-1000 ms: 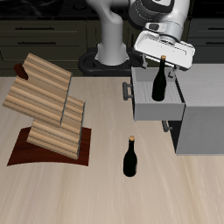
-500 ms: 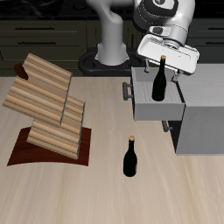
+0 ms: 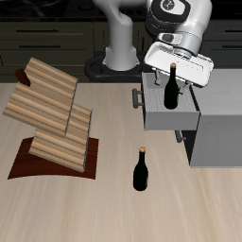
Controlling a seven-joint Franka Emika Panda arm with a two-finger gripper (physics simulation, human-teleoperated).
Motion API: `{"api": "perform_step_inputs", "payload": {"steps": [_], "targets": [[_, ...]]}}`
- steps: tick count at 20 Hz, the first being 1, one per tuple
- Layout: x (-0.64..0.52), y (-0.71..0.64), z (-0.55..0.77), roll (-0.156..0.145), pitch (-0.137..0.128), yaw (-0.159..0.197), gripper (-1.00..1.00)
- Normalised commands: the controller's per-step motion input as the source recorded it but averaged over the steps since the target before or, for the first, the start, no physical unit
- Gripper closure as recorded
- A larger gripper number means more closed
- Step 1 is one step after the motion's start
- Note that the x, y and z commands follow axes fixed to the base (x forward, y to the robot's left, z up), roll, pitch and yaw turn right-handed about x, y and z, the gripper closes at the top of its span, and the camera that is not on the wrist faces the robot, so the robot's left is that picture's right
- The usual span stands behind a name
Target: Place the wine bottle from the drawer onto the top layer of the wine rack
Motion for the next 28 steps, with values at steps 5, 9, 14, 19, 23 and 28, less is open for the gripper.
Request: {"api": "perform_step_inputs", "payload": {"steps": [5, 9, 14, 19, 23, 28], "targets": [[-0.08, -0.03, -0.02, -0.001, 0.009, -0.020, 1.00], [-0.01, -0.09, 0.03, 0.004, 0.023, -0.021, 1.00], [-0.11, -0.12, 0.19, -0.013, -0.012, -0.033, 1.00], [-0.13, -0.07, 0.28, -0.017, -0.041, -0.031, 1.00], [-0.27, -0.11, 0.45, -0.012, -0.065, -0.024, 1.00], [-0.22, -0.03, 0.33, 0.024, -0.037, -0.040, 1.00]]}}
